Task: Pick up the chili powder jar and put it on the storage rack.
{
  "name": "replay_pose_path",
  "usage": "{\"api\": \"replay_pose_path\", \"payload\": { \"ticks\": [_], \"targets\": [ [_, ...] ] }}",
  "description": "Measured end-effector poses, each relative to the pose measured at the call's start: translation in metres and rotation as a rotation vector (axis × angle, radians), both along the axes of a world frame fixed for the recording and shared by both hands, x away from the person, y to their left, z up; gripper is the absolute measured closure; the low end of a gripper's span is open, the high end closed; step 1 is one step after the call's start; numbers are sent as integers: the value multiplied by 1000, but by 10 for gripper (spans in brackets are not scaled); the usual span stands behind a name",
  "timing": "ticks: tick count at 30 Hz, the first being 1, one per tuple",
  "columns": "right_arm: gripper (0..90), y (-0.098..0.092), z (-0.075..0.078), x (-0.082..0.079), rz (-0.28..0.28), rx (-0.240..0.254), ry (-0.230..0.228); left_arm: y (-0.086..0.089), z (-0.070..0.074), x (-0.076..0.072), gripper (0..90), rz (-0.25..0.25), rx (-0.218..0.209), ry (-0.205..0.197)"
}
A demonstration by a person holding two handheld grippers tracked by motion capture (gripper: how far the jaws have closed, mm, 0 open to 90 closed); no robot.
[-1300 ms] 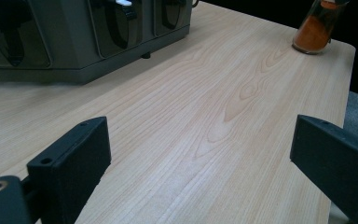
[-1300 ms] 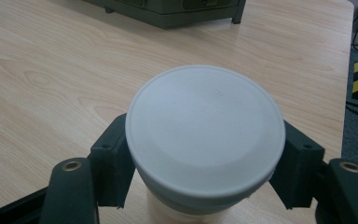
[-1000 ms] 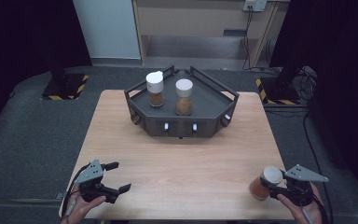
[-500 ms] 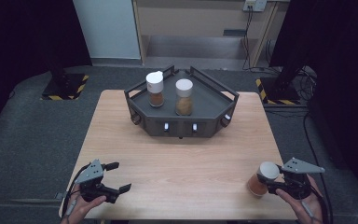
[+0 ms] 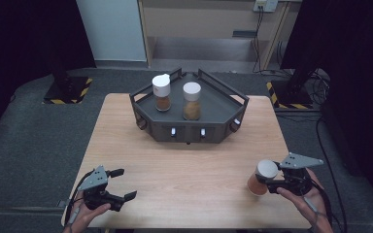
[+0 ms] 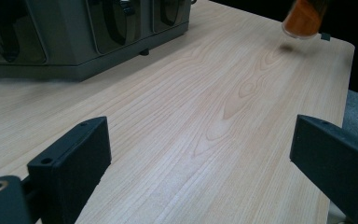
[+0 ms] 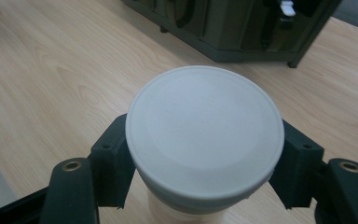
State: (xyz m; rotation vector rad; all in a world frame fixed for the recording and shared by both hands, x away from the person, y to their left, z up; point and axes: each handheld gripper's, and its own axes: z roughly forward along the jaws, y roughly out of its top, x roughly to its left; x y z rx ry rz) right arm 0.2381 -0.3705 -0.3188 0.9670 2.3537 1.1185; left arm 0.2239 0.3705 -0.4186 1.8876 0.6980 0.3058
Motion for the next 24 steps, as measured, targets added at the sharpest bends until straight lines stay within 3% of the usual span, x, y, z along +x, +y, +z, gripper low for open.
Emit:
{"api": "replay_pose_path", "payload": {
  "ticks": [14, 24],
  "targets": [
    [339, 30, 18, 24, 141, -22, 6, 0, 0, 1, 41, -3, 2, 3],
    [339, 52, 27, 38, 202, -38, 14, 0, 0, 1, 41, -4, 3, 5]
  ]
}}
